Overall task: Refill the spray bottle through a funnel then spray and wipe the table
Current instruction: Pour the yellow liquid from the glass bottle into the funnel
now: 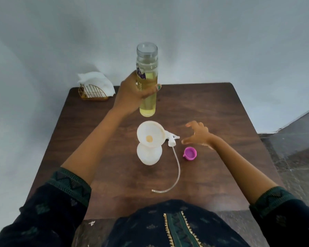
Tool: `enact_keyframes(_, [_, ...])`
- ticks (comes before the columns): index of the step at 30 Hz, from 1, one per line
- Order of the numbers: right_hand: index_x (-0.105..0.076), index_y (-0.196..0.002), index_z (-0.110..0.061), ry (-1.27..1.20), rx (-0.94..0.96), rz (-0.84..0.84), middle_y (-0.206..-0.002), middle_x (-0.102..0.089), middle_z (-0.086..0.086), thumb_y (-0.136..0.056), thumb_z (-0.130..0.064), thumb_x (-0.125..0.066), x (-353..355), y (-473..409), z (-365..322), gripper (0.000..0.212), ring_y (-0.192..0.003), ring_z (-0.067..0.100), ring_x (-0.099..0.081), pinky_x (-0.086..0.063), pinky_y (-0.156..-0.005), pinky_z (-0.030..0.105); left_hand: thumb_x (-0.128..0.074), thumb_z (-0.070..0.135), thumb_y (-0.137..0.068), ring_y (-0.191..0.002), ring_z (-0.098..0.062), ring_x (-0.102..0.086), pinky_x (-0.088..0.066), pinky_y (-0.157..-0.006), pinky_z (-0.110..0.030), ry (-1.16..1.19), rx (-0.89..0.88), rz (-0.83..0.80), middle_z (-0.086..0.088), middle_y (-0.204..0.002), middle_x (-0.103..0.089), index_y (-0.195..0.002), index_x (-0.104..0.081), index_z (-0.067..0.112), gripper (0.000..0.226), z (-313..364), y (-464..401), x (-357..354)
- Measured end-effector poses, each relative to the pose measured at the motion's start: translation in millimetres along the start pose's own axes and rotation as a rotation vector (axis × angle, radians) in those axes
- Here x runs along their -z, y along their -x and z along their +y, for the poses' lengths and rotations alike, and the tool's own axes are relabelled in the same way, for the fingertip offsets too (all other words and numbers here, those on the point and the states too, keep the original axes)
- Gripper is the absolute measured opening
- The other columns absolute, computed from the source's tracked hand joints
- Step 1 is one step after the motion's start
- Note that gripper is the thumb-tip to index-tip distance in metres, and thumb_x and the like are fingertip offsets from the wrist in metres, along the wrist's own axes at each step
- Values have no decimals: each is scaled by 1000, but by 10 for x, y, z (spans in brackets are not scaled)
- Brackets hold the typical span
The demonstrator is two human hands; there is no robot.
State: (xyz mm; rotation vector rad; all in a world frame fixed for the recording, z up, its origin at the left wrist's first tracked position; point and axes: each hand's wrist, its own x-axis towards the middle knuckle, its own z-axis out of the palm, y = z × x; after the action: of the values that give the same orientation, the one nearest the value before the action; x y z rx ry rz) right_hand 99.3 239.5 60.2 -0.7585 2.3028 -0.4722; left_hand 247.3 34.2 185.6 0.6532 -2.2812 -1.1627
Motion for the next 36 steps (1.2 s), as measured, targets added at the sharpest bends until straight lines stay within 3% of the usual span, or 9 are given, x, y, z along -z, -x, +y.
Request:
enact_keyframes(4, [-40,-134,-22,-561,256,4,-135,-44,6,-82,-14,-68,463,90,-669,59,-117,18,-49,-42,-83,24,-75,47,-75,-86,3,-65,-56,-80,-29,-7,7,10,20,-91,-67,-102,-56,32,36,28,-17,-28])
enact_keyframes(6, [-39,-135,-25,-683,385,-25,-135,-47,4,-80,-19,-72,631,164,-1016,64,-117,16,-51,-42,-85,23,-74,52,-72,-88,-2,-67,-57,-82,-35,-2,17,17,17,-93,-68,-103,-57,33,41,25,-33,-47])
enact_keyframes(10, [-35,-136,-19,-741,583,-29,-127,-55,3,-67,-29,-82,775,229,-1553,83,-115,17,-59,-51,-93,35,-63,68,-68,-97,-8,-67,-56,-84,-41,-31,17,-12,13,-105,-69,-114,-57,36,56,61,-59,-80])
enact_keyframes(14, [-53,-102,3,-692,719,12,-88,-60,12,-71,-15,-83,798,227,-1856,47,-84,20,-61,-51,-77,31,-61,59,-66,-92,-12,-67,-57,-80,-43,-25,30,0,9,-101,-70,-112,-56,32,54,98,-37,-101])
enact_keyframes(19, [-63,-112,-8,-819,611,68,-110,-70,8,-68,-9,-83,703,219,-1892,49,-93,11,-67,-56,-81,24,-64,50,-66,-93,-15,-67,-56,-82,-42,-15,67,-5,5,-105,-70,-116,-56,28,55,127,-15,-106])
enact_keyframes(24, [-66,-104,-2,-827,625,123,-99,-73,4,-69,-6,-82,683,236,-1841,39,-87,13,-70,-57,-75,24,-68,48,-72,-96,-11,-66,-54,-87,-37,4,79,-156,8,-104,-69,-112,-56,33,45,74,4,-95])
enact_keyframes(27, [-66,-97,1,-780,642,145,-89,-71,8,-70,-3,-81,716,263,-1766,31,-81,15,-69,-59,-74,29,-72,42,-81,-119,-3,-51,-40,-97,-21,13,105,-305,16,-127,-53,-144,-32,27,76,-33,87,-47])
enact_keyframes(29, [-66,-92,-2,-682,657,175,-86,-72,8,-70,-4,-81,742,261,-1683,26,-79,17,-69,-57,-75,31,-63,47,-86,-129,-6,-44,-34,-104,-23,17,182,-332,9,-141,-46,-149,-22,24,79,-177,197,-21])
enact_keyframes(36, [-60,-78,-22,-282,683,174,-73,-67,-6,-66,-12,-79,673,252,-1333,25,-69,8,-62,-51,-72,28,-41,57,-93,-116,-11,-57,-47,-101,-40,-24,342,-297,6,-128,-60,-127,-55,28,47,-585,720,-68])
